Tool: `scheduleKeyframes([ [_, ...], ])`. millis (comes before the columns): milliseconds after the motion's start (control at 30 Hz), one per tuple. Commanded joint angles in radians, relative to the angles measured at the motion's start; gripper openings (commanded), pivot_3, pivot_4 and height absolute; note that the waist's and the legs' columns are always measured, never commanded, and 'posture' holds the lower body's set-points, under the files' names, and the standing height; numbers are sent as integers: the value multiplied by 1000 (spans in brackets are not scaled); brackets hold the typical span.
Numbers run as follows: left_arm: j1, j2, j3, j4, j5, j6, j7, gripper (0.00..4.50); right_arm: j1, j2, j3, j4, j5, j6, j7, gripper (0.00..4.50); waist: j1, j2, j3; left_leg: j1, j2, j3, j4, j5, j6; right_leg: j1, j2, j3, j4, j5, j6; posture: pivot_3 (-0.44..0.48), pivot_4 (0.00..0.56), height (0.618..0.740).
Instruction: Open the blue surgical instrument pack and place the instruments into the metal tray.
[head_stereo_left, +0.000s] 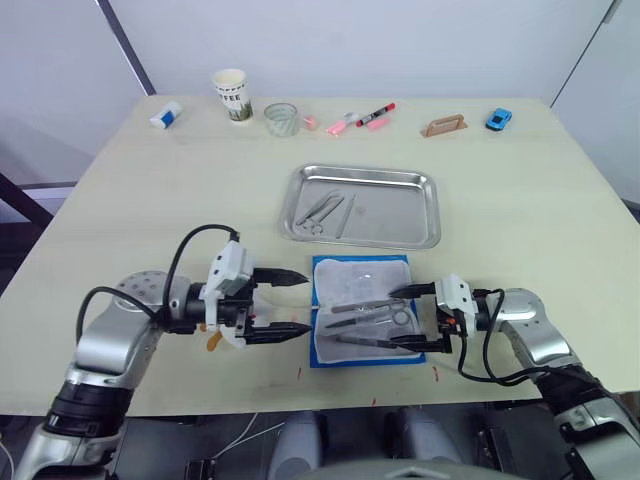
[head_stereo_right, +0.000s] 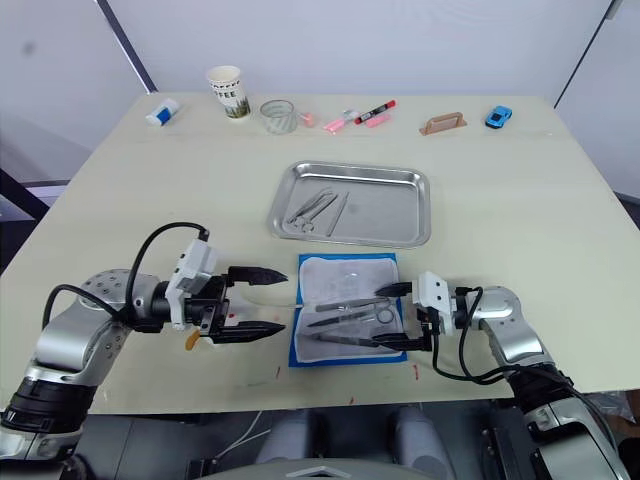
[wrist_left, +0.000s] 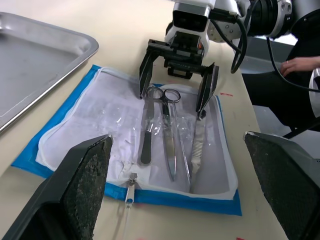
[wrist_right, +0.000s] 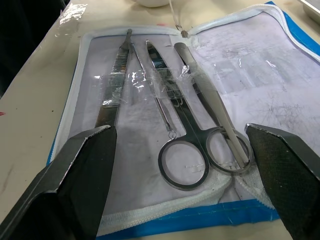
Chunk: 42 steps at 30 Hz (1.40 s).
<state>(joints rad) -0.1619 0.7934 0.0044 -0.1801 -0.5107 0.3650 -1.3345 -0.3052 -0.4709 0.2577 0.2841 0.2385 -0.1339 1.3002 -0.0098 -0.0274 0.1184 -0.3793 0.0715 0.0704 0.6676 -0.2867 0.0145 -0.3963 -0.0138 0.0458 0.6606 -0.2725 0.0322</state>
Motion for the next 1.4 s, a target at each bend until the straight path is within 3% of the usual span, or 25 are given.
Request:
scheduleKeyframes([
  [33, -22, -20, -41, 15, 38, -42, 3, 4469, 17, -5, 22, 32, -41, 21, -12, 4500, 0, 0, 0, 0, 0, 0, 0, 0, 0, 0, 0, 0, 0, 0, 0, 0, 150, 740],
  [67, -27, -24, -50, 23, 45, -49, 3, 4469, 18, -4, 22, 31, -42, 21, -14, 4500, 0, 0, 0, 0, 0, 0, 0, 0, 0, 0, 0, 0, 0, 0, 0, 0, 150, 740],
  [200, -64, -53, -94, 66, 109, -101, 25, 3516, 21, -2, 23, 29, -45, 21, -19, 4500, 1, 0, 0, 0, 0, 0, 0, 0, 0, 0, 0, 0, 0, 0, 0, 0, 150, 740],
  [300, -95, -70, -118, 60, 137, -89, 57, 3516, 25, -1, 22, 25, -47, 21, -27, 4500, 0, 0, 0, 0, 0, 0, 0, 0, 0, 0, 0, 0, 0, 0, 0, 0, 150, 740],
  [367, -122, -86, -145, 65, 153, -81, 64, 3097, 27, 0, 23, 22, -49, 22, -34, 4500, 1, 0, 0, 0, 0, 0, 0, 0, 0, 0, 0, 0, 0, 0, 0, 0, 150, 740],
  [433, -134, -95, -162, 80, 173, -100, 66, 2436, 29, 1, 23, 19, -49, 23, -38, 4500, 0, 0, 0, 0, 0, 0, 0, 0, 0, 0, 0, 0, 0, 0, 0, 0, 150, 740],
  [467, -136, -97, -164, 84, 179, -106, 65, 1780, 29, 1, 24, 18, -49, 24, -40, 4500, -1, 0, 0, 0, 0, 0, 0, 0, 0, 0, 0, 1, 0, 0, 0, 0, 150, 740],
  [500, -138, -100, -167, 90, 184, -114, 67, 1503, 29, 1, 24, 17, -49, 24, -41, 4500, -2, 0, 0, 0, 0, 0, 0, 0, 0, 0, 1, 1, 0, 0, 0, 0, 150, 740],
  [933, -175, -148, -249, 268, 300, -260, 61, 1503, 43, -1, 24, -4, -51, 36, -65, 4500, 0, 0, 0, 0, 1, 0, 0, 0, 0, 0, 1, 1, 0, 0, 0, 0, 150, 740],
  [1400, -195, -177, -300, 204, 381, -188, 123, 1503, 28, -2, 26, 15, -58, 33, -63, 4500, 0, 0, -1, 0, 1, 0, 1, 0, 0, 0, 1, 1, 1, 0, 0, 0, 150, 740],
])
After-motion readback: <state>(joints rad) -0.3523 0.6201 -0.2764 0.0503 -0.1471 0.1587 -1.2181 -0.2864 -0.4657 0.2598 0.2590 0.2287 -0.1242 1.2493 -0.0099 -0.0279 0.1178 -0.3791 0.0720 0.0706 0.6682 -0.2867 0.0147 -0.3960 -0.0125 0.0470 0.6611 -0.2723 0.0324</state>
